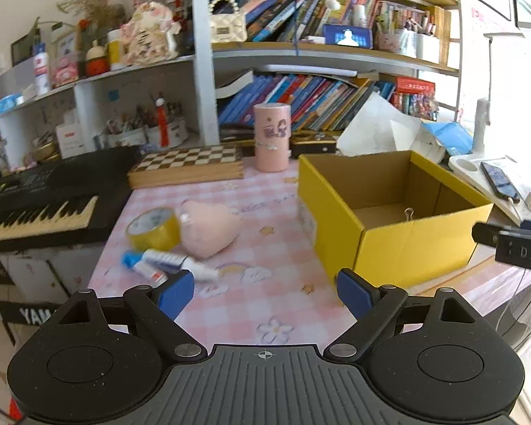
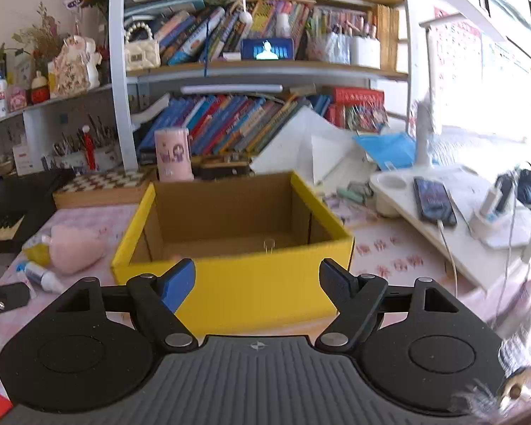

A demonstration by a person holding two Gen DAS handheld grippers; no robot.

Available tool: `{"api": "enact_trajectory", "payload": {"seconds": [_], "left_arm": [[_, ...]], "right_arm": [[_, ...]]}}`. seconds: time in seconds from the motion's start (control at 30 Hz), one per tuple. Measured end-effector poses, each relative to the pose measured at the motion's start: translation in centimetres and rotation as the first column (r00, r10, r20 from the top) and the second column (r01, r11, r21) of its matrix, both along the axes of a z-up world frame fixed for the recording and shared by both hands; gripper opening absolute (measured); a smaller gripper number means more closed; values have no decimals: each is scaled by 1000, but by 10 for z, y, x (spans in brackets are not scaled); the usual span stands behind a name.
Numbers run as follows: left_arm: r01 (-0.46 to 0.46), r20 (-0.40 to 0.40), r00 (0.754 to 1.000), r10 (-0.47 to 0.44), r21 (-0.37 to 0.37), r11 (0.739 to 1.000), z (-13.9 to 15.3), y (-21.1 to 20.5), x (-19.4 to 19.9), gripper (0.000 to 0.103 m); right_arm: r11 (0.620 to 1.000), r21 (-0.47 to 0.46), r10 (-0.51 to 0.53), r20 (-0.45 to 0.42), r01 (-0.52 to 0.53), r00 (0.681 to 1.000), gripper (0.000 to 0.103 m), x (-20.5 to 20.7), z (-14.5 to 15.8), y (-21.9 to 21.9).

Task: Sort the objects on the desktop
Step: 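Withdraw both tools from the box back toward the table objects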

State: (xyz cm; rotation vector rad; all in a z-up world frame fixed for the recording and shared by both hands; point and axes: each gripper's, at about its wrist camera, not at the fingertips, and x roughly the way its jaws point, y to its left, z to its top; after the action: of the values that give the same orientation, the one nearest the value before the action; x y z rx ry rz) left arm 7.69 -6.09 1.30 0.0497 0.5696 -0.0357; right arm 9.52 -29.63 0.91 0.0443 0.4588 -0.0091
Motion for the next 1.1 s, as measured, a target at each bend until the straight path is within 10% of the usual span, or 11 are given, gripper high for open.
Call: {"api": "enact_trajectory", "payload": {"seconds": [1.1], "left_arm": [[-93,-156,984,88,-25,995,-29,73,-74,94]], "right_arm": [[977,37,213,-213,-210,954,83,-65,-32,101]]}}
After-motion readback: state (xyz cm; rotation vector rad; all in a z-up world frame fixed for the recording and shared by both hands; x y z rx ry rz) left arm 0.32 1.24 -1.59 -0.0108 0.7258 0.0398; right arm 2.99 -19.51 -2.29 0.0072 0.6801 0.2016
